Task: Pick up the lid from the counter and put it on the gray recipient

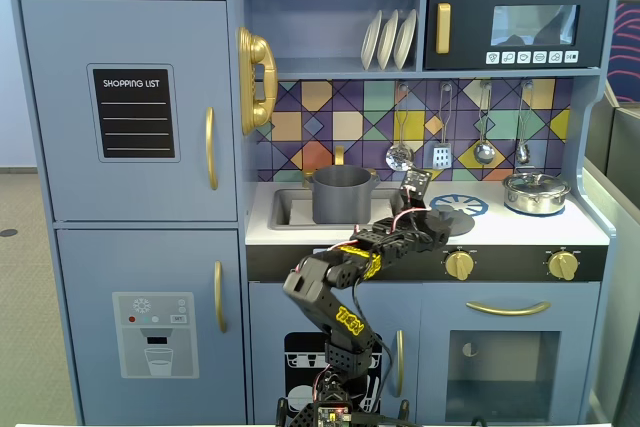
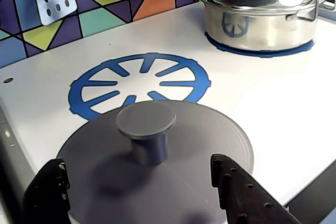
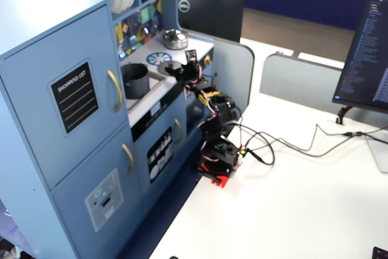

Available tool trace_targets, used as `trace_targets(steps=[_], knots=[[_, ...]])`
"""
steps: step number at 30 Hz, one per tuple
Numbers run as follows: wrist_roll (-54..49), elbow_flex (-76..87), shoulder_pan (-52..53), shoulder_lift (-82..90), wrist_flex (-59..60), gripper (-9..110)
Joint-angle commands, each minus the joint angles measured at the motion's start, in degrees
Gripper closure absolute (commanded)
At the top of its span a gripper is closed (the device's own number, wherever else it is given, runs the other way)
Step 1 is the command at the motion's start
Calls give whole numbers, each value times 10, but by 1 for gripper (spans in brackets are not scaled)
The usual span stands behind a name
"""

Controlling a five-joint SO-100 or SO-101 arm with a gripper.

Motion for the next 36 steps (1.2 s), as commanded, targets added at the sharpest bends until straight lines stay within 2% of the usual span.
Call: trace_targets(steps=[1,25,29,32,36], knots=[[-11,-63,1,-33,-32,73],[-33,-207,5,-232,-89,78],[-44,-208,4,-243,-90,88],[-54,-207,0,-245,-85,102],[-35,-200,-4,-238,-91,102]])
